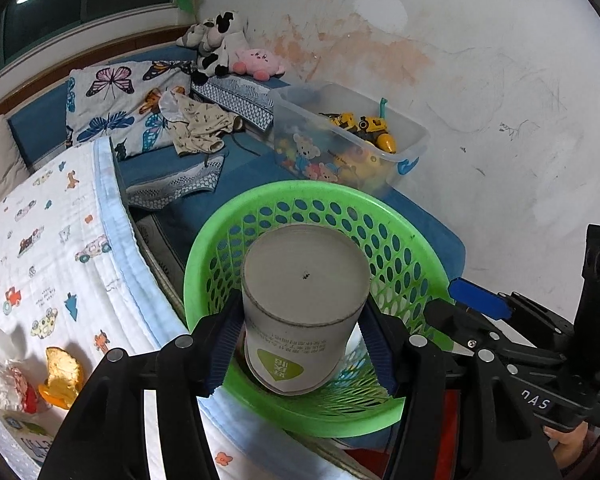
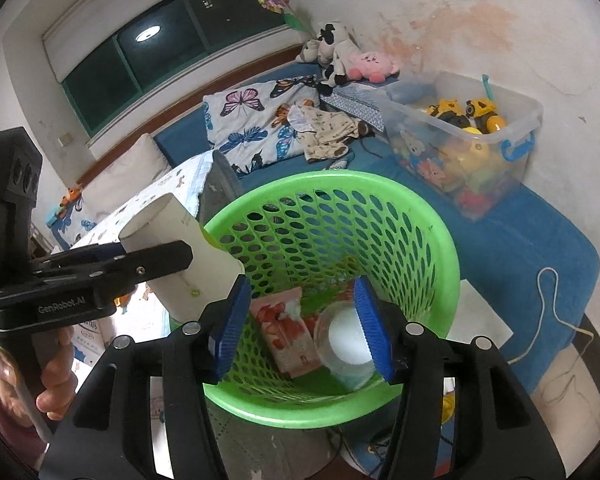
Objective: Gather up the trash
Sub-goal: 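Open the right tool to drop the lid while the left tool drops the paper cup, then move the left tool to the clear plastic dome while the right tool approaches the milk carton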
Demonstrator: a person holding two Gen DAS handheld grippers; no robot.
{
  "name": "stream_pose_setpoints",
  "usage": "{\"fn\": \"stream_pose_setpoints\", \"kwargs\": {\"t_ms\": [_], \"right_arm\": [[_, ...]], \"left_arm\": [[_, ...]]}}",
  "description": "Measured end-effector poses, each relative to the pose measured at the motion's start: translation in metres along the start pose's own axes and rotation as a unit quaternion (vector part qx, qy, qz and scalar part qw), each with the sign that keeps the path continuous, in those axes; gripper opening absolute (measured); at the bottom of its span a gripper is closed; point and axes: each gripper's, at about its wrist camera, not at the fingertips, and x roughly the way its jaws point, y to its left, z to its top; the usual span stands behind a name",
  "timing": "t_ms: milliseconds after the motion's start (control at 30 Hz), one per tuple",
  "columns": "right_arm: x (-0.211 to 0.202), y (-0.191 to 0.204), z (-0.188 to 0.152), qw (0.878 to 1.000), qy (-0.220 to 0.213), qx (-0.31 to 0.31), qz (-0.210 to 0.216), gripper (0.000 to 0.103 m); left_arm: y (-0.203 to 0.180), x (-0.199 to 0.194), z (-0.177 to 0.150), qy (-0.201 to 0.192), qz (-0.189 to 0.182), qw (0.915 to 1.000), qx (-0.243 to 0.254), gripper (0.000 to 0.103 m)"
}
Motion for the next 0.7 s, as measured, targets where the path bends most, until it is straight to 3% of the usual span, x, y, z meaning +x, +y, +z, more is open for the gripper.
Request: {"fn": "stream_pose_setpoints", "kwargs": {"t_ms": [400,700], "right_arm": [[-0.017,-0.001,0.0,1.0,-0.017,0.004,-0.003,0.061],[-0.026,0.019,-0.004,1.0,-0.021,-0.016,0.016,0.07]], "left_arm": [[0.004,0.001,-0.006,0.006,-0.004,0.9999,-0.014,0.063],[0.029,-0.042,-0.025,-0.024,0.029,0.9987,-0.035,0.063]]}}
